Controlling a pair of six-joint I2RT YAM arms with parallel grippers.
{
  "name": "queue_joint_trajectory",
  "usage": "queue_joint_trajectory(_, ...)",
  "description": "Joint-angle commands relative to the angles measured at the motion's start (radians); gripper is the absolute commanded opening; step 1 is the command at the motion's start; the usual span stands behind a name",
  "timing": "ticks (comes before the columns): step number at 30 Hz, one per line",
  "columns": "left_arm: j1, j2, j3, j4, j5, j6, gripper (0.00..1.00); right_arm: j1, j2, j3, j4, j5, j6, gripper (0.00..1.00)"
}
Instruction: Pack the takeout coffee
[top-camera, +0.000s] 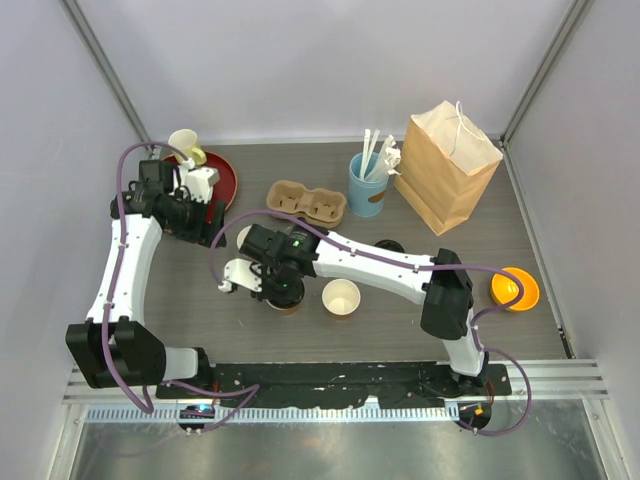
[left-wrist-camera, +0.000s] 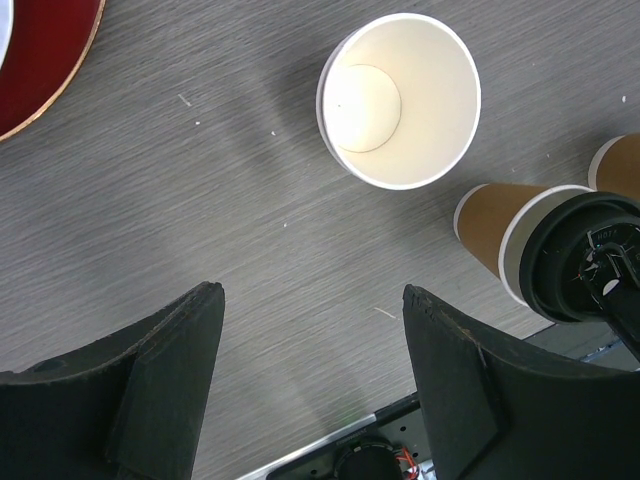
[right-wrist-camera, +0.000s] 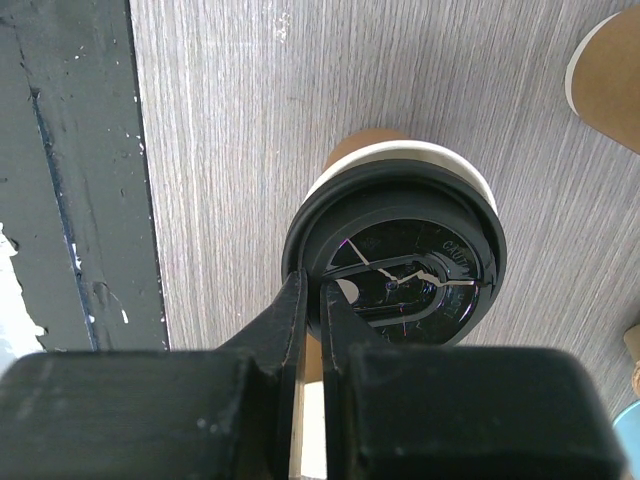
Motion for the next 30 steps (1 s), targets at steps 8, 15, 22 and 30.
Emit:
queue_joint_trajectory(8, 0.004, -0.011, 0.008, -0.011, -0.008, 0.016, 0.76, 0.001, 0.008, 0.004, 0.043, -0.024, -0.03, 0.01)
queue_joint_trajectory(15, 0.004, -0.012, 0.005, -0.013, -0.01, 0.02, 0.76, -0.007, 0.022, -0.019, 0.029, -0.043, -0.03, 0.01)
queue_joint_trajectory(22, 0.004, -0.012, 0.008, -0.014, 0.001, 0.02, 0.76, -0.008, 0.03, -0.006, 0.04, -0.038, -0.035, 0.01)
queue_joint_trajectory(30, 0.005, -0.012, 0.006, -0.013, -0.004, 0.023, 0.76, -0.016, 0.033, 0.038, 0.026, -0.069, -0.056, 0.01)
